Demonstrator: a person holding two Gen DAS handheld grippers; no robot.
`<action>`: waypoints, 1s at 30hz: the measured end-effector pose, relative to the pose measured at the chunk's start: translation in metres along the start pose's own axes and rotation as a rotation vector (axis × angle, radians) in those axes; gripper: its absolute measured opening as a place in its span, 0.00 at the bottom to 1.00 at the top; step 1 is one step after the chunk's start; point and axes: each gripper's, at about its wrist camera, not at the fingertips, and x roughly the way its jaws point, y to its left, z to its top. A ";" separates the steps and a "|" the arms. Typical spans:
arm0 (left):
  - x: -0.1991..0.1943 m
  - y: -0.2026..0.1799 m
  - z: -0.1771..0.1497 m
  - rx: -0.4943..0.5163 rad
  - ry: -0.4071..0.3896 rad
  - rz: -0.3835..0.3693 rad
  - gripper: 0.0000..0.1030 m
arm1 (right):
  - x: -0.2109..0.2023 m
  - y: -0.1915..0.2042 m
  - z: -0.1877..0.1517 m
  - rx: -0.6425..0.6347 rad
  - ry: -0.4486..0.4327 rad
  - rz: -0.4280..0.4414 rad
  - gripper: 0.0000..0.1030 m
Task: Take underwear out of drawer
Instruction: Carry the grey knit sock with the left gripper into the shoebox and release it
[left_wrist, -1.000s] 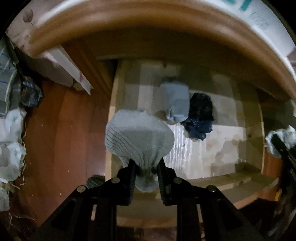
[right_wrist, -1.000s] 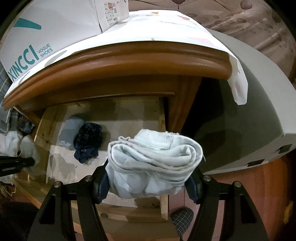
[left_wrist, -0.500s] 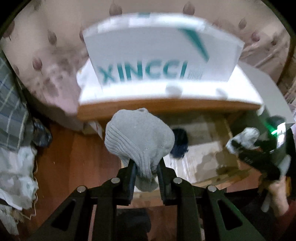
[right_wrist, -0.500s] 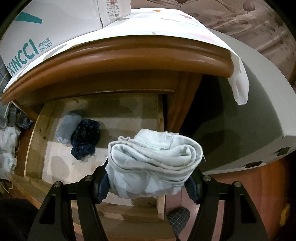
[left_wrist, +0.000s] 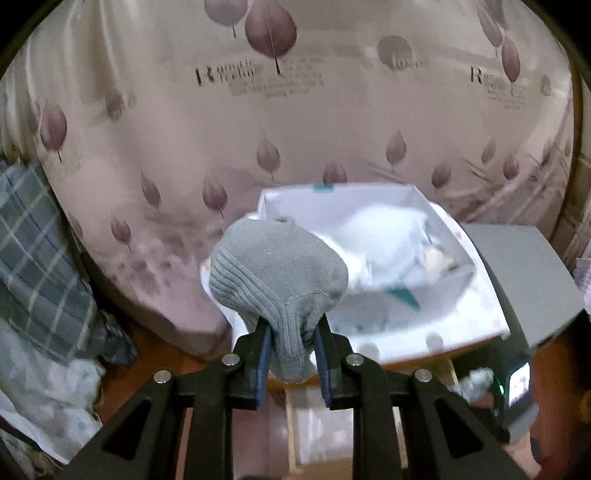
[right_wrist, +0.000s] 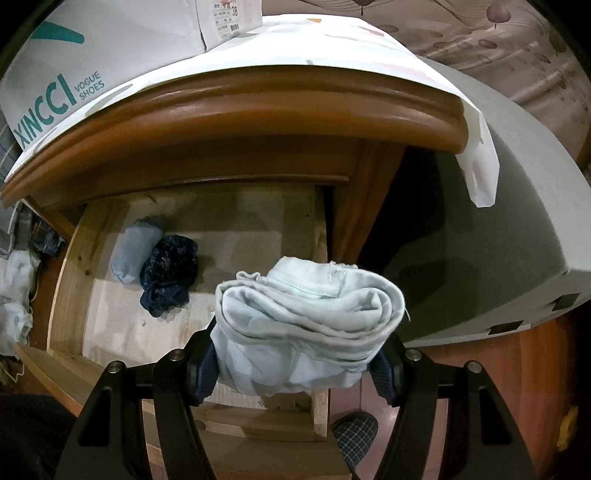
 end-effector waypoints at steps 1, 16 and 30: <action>0.003 0.000 0.012 0.005 -0.010 0.006 0.21 | 0.001 0.000 0.000 -0.001 0.002 0.000 0.62; 0.099 -0.010 0.073 -0.010 0.053 0.008 0.21 | 0.002 -0.001 0.000 0.001 0.009 0.015 0.62; 0.174 -0.014 0.061 -0.031 0.141 0.009 0.22 | 0.004 -0.002 0.000 -0.001 0.016 0.021 0.62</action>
